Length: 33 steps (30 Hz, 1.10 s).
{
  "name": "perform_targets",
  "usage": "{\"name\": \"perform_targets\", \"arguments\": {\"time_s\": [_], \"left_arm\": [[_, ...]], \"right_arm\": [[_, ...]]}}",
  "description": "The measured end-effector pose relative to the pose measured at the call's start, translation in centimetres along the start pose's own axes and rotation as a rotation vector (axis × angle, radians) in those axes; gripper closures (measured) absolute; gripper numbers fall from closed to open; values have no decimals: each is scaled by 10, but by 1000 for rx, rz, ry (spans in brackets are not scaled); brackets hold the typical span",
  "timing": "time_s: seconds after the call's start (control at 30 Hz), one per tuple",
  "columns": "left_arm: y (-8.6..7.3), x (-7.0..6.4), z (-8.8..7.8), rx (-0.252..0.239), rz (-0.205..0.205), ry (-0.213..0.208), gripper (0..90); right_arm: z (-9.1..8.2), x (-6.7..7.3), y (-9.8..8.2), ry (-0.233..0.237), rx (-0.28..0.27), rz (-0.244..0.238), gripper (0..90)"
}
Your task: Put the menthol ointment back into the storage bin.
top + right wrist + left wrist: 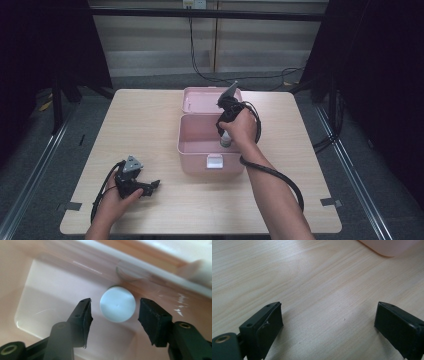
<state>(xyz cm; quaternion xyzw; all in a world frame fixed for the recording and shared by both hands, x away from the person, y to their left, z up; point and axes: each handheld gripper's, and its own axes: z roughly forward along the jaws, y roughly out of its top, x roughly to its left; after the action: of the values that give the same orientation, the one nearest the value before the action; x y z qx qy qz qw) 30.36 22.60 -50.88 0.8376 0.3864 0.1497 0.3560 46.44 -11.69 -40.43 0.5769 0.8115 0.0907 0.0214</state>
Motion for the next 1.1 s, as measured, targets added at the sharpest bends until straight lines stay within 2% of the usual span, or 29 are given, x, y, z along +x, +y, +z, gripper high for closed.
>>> {"name": "perform_targets", "arguments": {"time_s": [0.27,0.5,0.9,1.1], "left_arm": [[0,0,0,2,4,-3,75],[0,0,0,2,4,-3,75],[0,0,0,2,5,-2,75],[0,0,0,2,6,-2,75]], "right_arm": [[-23,0,-2,13,-36,-13,403],[-37,0,-5,24,-59,-55,378],[-60,2,-10,43,-102,-140,274],[-71,-1,-14,74,-115,-154,254]]}}
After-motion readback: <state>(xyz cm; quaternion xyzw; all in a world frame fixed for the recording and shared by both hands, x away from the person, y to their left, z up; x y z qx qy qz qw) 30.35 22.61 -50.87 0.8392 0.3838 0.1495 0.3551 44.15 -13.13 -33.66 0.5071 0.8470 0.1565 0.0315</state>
